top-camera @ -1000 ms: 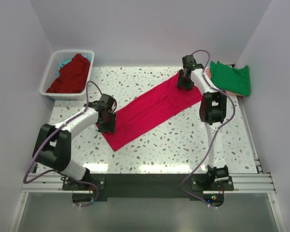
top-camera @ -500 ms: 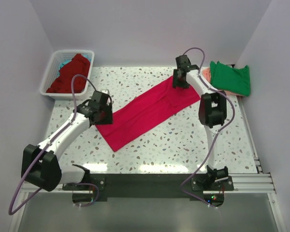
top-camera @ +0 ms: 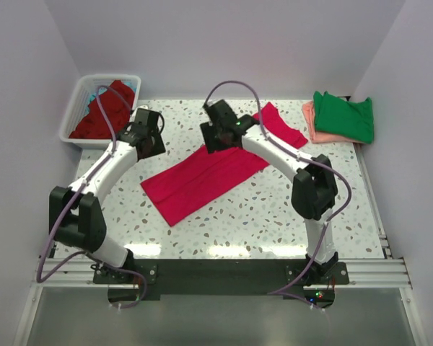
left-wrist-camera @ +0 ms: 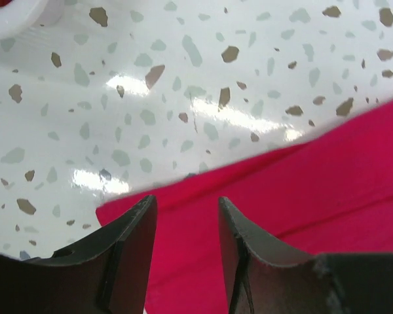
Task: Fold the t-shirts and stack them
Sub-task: Fold the tshirt
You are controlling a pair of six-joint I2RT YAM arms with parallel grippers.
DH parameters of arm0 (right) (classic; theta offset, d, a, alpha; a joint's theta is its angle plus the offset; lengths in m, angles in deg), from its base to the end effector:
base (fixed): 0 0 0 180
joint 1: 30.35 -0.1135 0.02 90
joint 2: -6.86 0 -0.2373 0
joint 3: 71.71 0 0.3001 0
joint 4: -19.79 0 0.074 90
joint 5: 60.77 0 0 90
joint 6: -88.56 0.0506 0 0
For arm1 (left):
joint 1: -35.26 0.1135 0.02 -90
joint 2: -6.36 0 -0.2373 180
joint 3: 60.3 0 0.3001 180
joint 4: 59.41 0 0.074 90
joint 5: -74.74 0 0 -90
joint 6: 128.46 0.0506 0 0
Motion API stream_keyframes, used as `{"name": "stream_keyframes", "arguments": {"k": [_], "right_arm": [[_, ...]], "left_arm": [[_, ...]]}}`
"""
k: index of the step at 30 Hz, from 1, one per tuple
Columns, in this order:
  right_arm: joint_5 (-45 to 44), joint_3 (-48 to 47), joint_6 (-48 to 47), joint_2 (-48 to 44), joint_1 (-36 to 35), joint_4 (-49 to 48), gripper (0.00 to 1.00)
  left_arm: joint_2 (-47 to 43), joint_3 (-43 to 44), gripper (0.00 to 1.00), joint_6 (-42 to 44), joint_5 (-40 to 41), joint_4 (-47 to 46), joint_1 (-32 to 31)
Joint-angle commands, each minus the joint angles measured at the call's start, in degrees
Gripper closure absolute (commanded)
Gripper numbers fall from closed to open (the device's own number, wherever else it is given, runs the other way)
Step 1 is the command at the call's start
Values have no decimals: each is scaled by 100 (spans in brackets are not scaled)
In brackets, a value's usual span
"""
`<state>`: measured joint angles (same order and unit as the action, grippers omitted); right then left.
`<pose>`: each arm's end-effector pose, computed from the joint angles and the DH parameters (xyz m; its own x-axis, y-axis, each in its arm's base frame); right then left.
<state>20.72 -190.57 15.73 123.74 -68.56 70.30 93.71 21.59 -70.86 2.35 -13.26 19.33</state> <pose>0.4049 0.3092 0.2426 -0.7204 -0.1955 -0.6654 -0.3371 0.9372 0.0896 0.3731 -0.0906 0.2262 -0.6797 -0.3371 -0.6514 -0.3355 0.9327 -0.1325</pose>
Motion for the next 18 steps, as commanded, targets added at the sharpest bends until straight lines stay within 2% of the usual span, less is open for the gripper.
{"name": "stream_keyframes", "arguments": {"k": [1,7,12,18], "right_arm": [[165,624,173,-332,-483,75,46],[280,942,85,-447,-1020,-92,46],[245,355,-82,80,-1459,275,47],[614,-7,-205,589,-1820,329,47]], "left_arm": [[659,611,53,101,-722,-402,667],[1784,1631,53,489,-1241,-296,845],[2583,2289,53,498,-1479,36,872],[2919,2448,53,647,-1497,125,950]]}}
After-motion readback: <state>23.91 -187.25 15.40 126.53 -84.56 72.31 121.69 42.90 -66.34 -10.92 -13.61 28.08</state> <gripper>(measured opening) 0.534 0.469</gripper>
